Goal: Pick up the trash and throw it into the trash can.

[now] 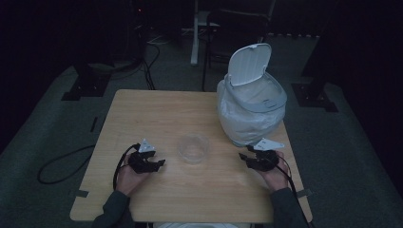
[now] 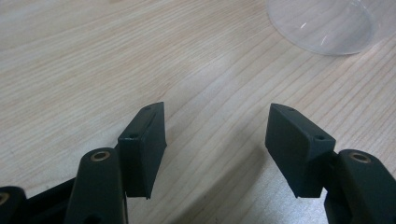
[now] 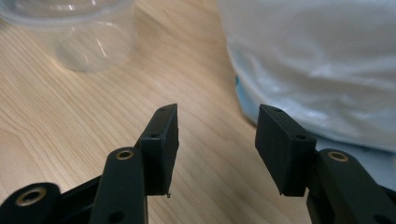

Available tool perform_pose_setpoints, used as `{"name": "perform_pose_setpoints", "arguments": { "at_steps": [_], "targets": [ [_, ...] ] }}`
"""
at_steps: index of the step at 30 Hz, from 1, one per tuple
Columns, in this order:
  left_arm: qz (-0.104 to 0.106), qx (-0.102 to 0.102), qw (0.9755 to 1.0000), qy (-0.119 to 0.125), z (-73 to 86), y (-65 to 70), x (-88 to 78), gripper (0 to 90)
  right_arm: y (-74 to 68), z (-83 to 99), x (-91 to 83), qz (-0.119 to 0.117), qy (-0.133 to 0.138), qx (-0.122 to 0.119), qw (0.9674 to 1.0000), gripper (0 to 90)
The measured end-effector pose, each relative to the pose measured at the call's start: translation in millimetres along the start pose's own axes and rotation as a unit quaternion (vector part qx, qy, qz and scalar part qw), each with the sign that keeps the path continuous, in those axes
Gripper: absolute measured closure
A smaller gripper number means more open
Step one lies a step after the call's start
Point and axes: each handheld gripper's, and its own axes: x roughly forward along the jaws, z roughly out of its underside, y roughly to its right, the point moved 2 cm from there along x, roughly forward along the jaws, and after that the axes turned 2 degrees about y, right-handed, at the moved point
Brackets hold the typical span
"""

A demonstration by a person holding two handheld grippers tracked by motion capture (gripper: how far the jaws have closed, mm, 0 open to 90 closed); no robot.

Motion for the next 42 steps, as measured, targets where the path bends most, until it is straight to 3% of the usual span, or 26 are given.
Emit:
{"name": "perform_pose_setpoints", "arguments": {
  "at_steps": [9,17,20,26,35,42],
  "targets": [
    [0.016,-0.003,0.9995,0.025,-12.1,3.2,-12.2,43.5,-7.6,13.7,20.8,0.0,-0.025,-0.002,0.9997,49.1],
    [0.027,0.0,0.997,0.072,-33.7,9.8,-24.2,42.0,-4.7,25.1,31.5,-0.008,-0.031,0.006,0.9995,49.1],
    [0.014,0.02,0.9971,0.072,-44.8,14.0,-24.5,42.2,-3.6,27.7,32.7,-0.004,-0.033,0.008,0.9994,49.0],
    [0.034,0.04,0.9959,0.073,-64.5,22.7,-18.0,43.9,-2.9,30.0,34.7,0.003,-0.037,0.007,0.9993,49.0],
    [0.061,0.028,0.9961,0.058,-77.0,24.9,4.3,55.4,0.6,33.3,36.9,-0.007,-0.039,0.025,0.9989,45.9],
    [0.044,0.023,0.9974,0.053,-80.9,21.4,9.4,65.6,1.1,34.1,37.5,-0.012,-0.037,0.03,0.9988,42.4]
  ]
}}
